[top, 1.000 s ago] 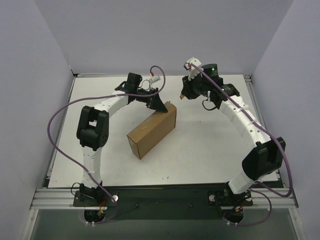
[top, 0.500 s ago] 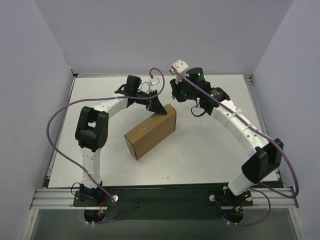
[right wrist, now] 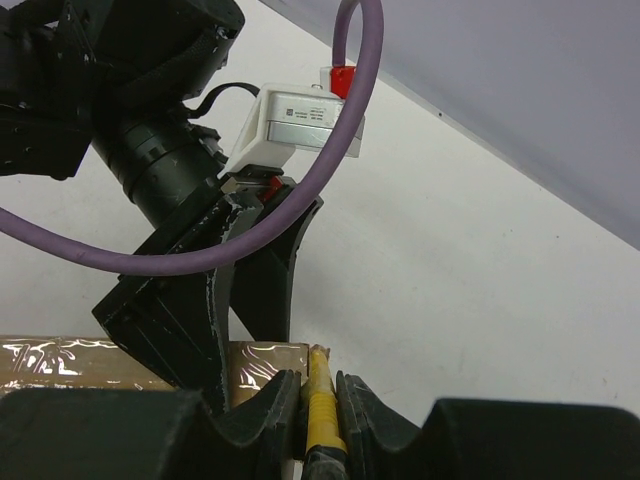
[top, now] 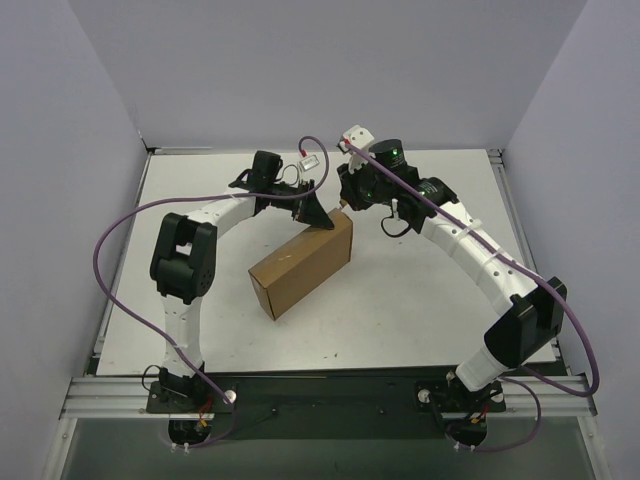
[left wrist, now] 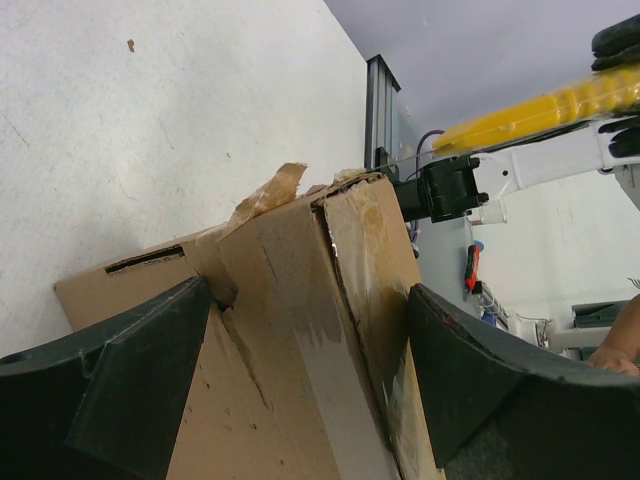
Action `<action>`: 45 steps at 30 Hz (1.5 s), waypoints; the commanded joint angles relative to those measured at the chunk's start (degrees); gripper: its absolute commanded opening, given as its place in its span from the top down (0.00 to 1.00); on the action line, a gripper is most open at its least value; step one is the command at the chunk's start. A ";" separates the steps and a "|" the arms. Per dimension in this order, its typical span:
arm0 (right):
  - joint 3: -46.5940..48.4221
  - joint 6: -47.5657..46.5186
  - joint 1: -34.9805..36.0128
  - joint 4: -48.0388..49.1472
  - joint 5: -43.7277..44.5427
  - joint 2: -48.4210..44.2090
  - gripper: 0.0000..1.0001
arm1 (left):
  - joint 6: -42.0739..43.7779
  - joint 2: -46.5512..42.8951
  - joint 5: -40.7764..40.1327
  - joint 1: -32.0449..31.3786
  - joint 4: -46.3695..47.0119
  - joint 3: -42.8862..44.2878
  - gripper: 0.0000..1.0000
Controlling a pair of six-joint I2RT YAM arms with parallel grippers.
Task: Unpack the express box
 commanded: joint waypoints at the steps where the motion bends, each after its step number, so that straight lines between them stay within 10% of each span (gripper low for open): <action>1: 0.28 1.05 -0.27 -0.25 -1.82 -1.75 1.00 | 0.54 0.80 -5.60 -0.30 -2.07 -1.70 0.12; 45: -0.25 -0.71 -2.38 3.97 -4.28 -0.08 1.00 | -0.16 1.69 -5.08 -0.30 -2.16 -1.79 0.12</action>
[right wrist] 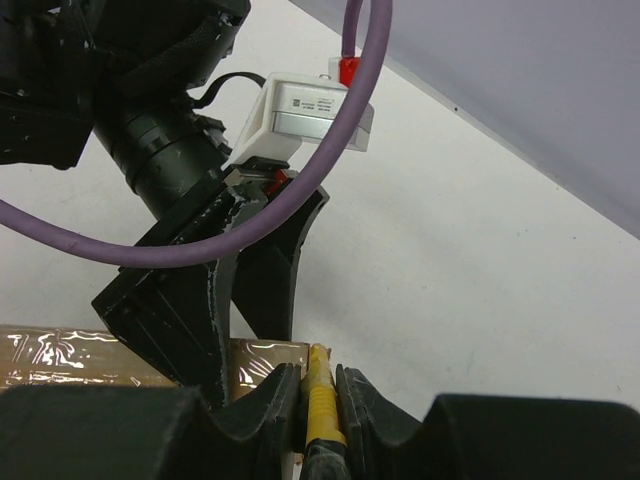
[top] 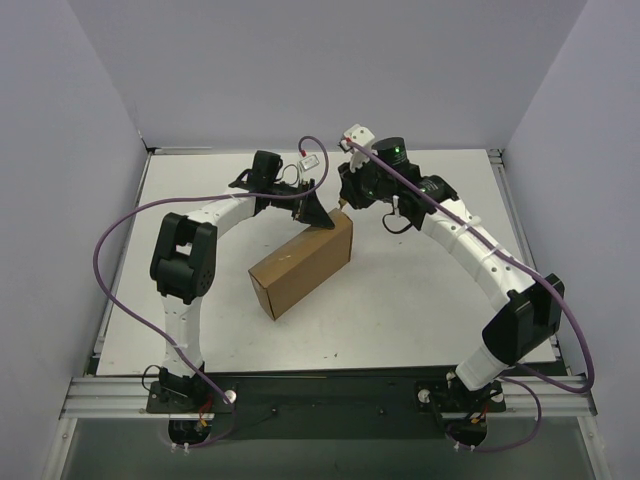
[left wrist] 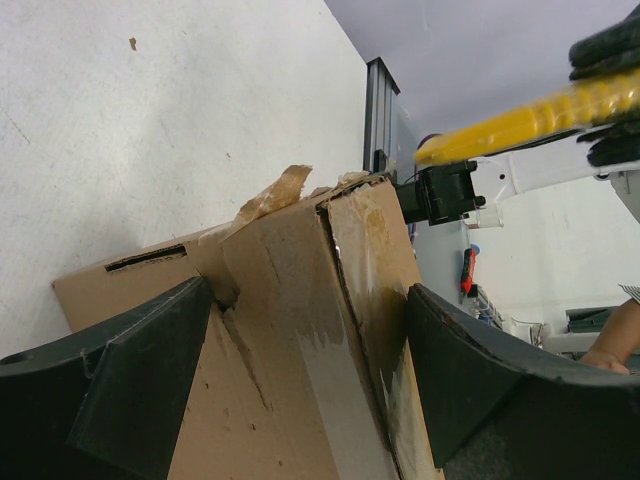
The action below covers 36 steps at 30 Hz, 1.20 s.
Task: Unpack the express box
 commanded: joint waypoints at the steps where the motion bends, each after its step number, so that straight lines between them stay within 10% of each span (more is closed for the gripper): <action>1: -0.55 0.91 -0.96 3.84 -0.63 -1.46 1.00 | 1.24 1.68 -4.71 -0.30 -2.47 -1.79 0.12; 36: -2.14 -1.81 -0.87 1.29 -4.06 -1.73 1.00 | 1.50 2.12 -4.79 -0.30 -2.91 -1.70 0.13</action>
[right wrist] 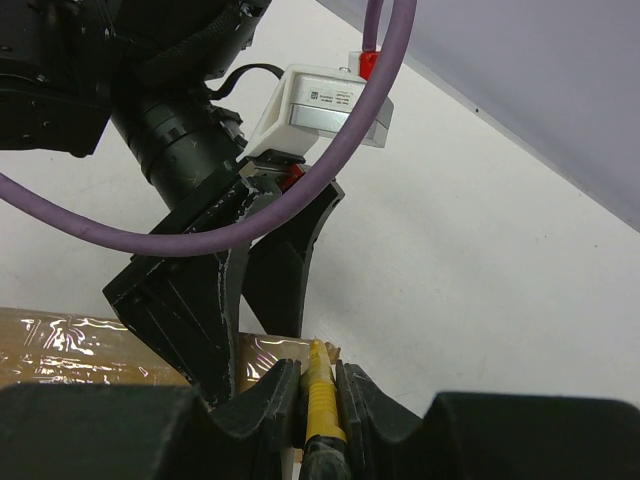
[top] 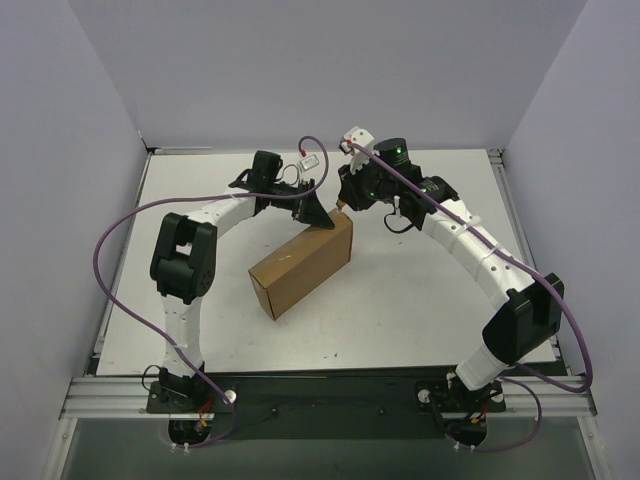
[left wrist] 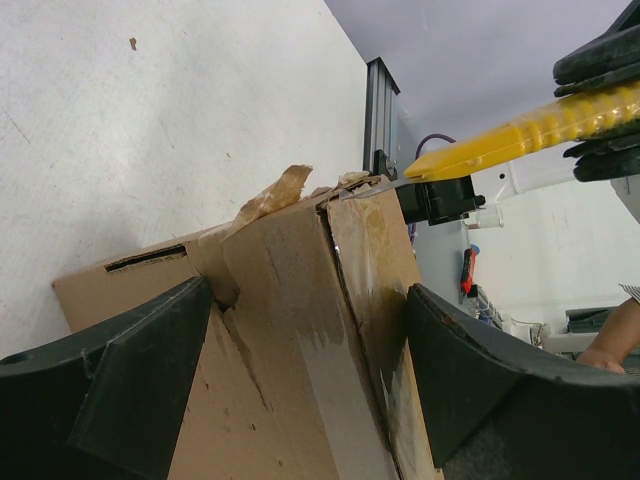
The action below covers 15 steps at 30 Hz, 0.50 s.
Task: Unpack the express box
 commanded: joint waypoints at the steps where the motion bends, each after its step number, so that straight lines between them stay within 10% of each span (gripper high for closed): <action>1: -1.00 -0.50 0.02 0.13 -0.15 -2.16 1.00 | 1.50 2.12 -4.68 -0.30 -2.97 -1.62 0.13; 15: 0.67 0.64 -0.51 2.41 -0.15 -1.90 1.00 | 1.24 2.65 -4.68 -0.30 -2.80 -1.44 0.13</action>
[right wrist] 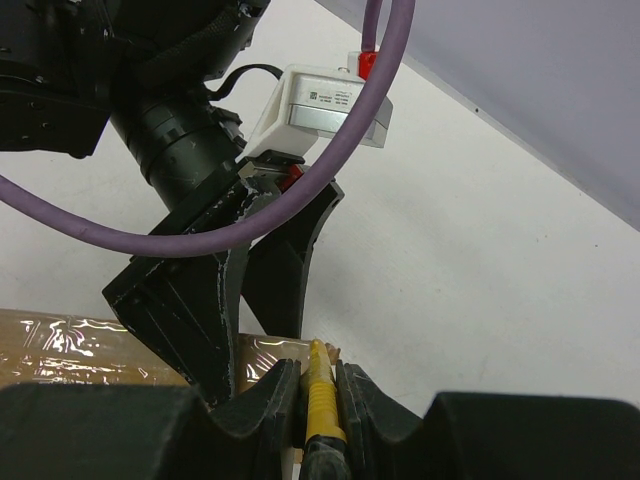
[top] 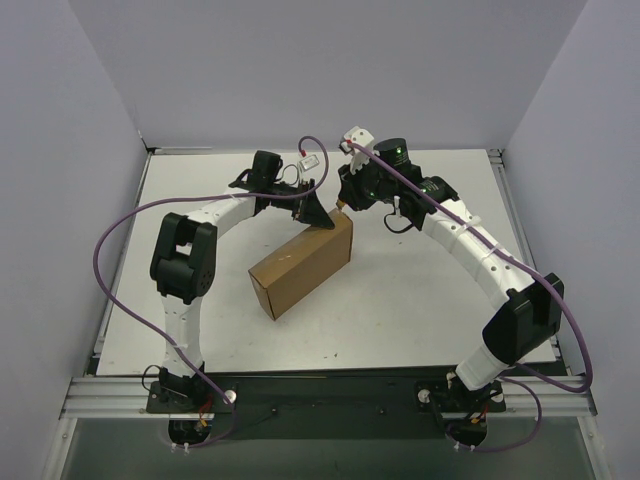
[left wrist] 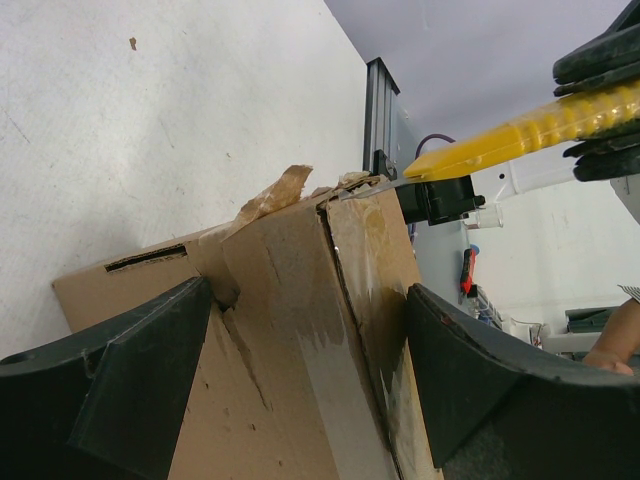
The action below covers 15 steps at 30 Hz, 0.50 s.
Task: Unpack the express box
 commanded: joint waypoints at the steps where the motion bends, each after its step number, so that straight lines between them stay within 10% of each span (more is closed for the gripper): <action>1: 1.19 0.84 -0.35 2.36 -0.26 -2.21 1.00 | 1.26 2.65 -4.68 -0.30 -2.97 -1.44 0.13; 15: 1.19 0.84 -0.88 3.76 -0.43 -2.91 1.00 | 1.00 2.92 -4.68 -0.30 -2.88 -1.26 0.13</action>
